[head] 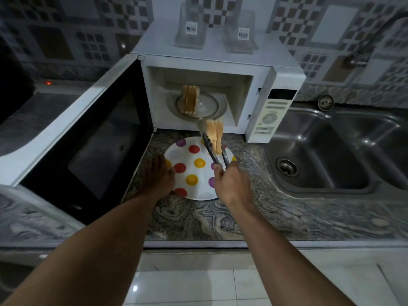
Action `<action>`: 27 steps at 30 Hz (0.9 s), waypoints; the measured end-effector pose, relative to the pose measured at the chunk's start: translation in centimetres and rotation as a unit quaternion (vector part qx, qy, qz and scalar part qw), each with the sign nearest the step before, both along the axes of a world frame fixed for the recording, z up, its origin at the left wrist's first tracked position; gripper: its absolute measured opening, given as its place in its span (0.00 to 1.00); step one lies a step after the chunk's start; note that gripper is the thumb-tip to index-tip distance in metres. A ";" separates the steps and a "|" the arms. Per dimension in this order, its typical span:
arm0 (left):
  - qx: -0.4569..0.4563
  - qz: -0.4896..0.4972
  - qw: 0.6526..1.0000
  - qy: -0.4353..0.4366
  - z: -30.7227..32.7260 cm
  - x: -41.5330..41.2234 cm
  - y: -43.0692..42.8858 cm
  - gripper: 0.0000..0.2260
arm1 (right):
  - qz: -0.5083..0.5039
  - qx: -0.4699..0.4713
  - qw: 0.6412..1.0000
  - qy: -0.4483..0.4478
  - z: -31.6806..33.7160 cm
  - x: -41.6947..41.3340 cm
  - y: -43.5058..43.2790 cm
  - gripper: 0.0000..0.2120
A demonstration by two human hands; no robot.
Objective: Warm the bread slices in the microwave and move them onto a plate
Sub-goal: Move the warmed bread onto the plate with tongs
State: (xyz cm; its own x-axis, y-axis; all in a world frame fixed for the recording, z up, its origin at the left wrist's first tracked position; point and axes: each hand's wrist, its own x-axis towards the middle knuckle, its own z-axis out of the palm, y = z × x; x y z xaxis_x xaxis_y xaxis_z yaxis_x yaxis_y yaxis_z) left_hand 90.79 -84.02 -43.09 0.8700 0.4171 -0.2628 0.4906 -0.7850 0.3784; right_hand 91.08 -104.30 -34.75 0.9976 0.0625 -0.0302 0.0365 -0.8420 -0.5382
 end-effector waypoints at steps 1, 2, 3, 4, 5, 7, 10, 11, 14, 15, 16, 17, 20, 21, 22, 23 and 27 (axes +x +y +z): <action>-0.001 0.000 1.000 0.004 0.2 0.0 0.0 0.28 | 0.000 -0.007 1.000 -0.003 -0.3 -0.5 0.0 0.21; -0.002 -0.001 1.000 0.007 0.3 0.0 0.0 0.28 | -0.002 -0.014 1.000 -0.004 -0.6 -0.9 -0.1 0.21; -0.001 -0.005 1.000 0.008 0.5 0.0 0.0 0.29 | -0.004 -0.018 1.000 -0.003 -0.9 -1.2 -0.2 0.21; -0.001 -0.008 1.000 0.011 0.5 0.0 0.0 0.29 | -0.005 -0.020 1.000 0.001 -1.2 -1.6 -0.3 0.22; -0.001 -0.011 1.000 0.015 0.5 0.0 0.0 0.29 | -0.006 -0.023 1.000 0.005 -1.5 -2.0 -0.5 0.23; 0.002 -0.013 1.000 0.026 0.6 0.0 0.1 0.29 | -0.009 -0.030 0.999 0.012 -2.0 -2.5 -0.8 0.25; 0.016 -0.015 0.999 0.030 0.5 0.1 0.1 0.30 | -0.015 -0.040 0.999 0.017 -2.7 -3.1 -1.0 0.20; 0.019 -0.016 0.999 0.031 0.5 0.2 0.1 0.30 | -0.016 -0.042 0.999 0.016 -2.9 -3.3 -1.0 0.20; 0.020 -0.021 0.999 0.037 0.4 0.2 0.2 0.30 | -0.020 -0.049 0.998 0.016 -3.4 -3.6 -1.1 0.19; 0.023 -0.024 0.999 0.037 0.3 0.2 0.3 0.30 | -0.020 -0.051 0.998 0.014 -3.5 -3.7 -1.1 0.19; 0.022 -0.025 0.999 0.037 0.3 0.2 0.4 0.31 | -0.018 -0.053 0.998 0.011 -3.7 -3.7 -1.1 0.19; 0.016 -0.025 0.999 0.039 0.2 0.2 0.5 0.31 | -0.015 -0.055 0.998 0.007 -3.8 -3.8 -1.2 0.19; 0.007 -0.019 0.999 0.040 0.4 0.3 0.4 0.30 | -0.013 -0.054 0.998 0.003 -4.1 -4.2 -1.3 0.19; 0.006 -0.018 0.999 0.041 0.4 0.3 0.3 0.30 | -0.013 -0.053 0.998 0.004 -4.1 -4.3 -1.3 0.19; 0.004 -0.017 0.999 0.042 0.5 0.3 0.2 0.30 | -0.015 -0.054 0.998 0.005 -4.1 -4.4 -1.3 0.20; 0.002 -0.017 0.999 0.042 0.5 0.3 0.2 0.30 | -0.016 -0.055 0.998 0.006 -4.1 -4.5 -1.3 0.20; -0.012 -0.013 0.999 0.028 0.2 0.3 0.3 0.31 | -0.026 -0.048 0.998 0.020 -3.9 -4.5 -1.2 0.21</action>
